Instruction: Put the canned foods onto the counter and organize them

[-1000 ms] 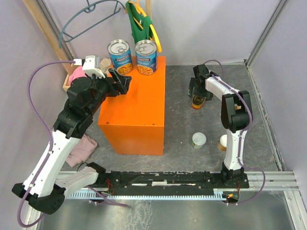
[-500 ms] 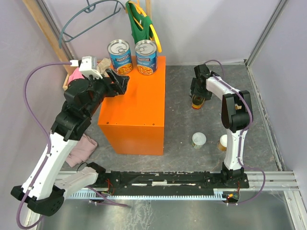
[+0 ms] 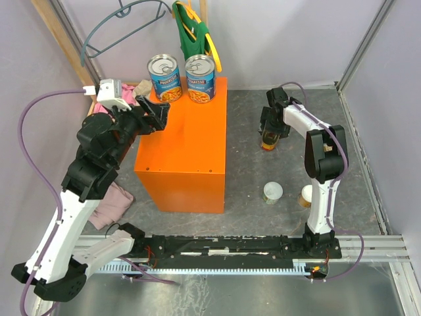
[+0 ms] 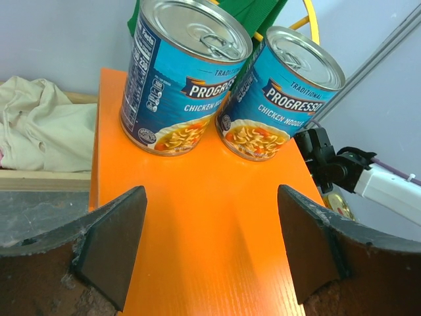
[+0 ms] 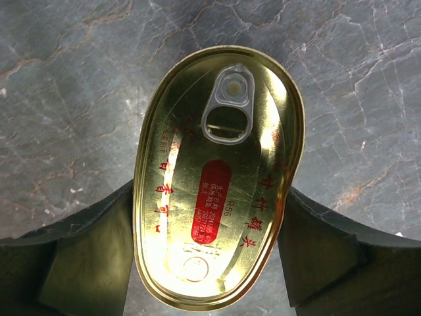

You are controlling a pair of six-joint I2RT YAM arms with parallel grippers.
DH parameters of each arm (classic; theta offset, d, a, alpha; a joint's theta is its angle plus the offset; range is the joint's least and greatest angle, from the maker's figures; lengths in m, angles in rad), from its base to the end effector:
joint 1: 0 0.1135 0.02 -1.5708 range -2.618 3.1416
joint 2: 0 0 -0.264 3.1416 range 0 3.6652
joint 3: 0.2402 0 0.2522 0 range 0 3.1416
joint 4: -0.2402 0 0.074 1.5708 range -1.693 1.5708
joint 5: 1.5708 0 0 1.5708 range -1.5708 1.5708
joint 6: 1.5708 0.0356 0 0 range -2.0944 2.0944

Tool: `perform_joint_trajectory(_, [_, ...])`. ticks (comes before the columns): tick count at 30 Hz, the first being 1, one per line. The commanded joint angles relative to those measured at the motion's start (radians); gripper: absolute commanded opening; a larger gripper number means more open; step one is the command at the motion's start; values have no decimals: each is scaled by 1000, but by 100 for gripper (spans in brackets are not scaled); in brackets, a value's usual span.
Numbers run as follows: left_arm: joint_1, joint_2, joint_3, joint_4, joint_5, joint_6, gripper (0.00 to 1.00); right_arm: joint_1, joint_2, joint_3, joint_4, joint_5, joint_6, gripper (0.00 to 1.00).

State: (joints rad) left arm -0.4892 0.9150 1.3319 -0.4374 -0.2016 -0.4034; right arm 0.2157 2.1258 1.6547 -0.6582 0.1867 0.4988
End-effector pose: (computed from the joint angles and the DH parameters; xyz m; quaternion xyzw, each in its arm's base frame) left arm 0.1513 -0.0724 0.4746 -0.0399 0.7131 -0.2357 0.6591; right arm 0.4421 0.0901 0.1816 0.1573 0.9589 -0.0090 0.2361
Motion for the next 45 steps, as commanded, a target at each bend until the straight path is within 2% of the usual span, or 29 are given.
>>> perform_joint_trajectory(1, [0,-15,71,-12,-35,23,87,1,-136,7,10,-25,-1,1])
perform_joint_trajectory(14, [0,-11,122,-21,-16,18,87,3,-308,-79,6,-83,41,1])
perform_joint_trajectory(26, [0,-14,119,-20,28,3,88,31,-551,-105,-69,-131,42,1])
perform_joint_trajectory(35, [1,-15,109,18,210,-10,91,55,-691,-70,-133,-186,68,1])
perform_joint_trajectory(45, [0,-17,93,50,367,-24,91,146,-760,72,-195,-212,114,1])
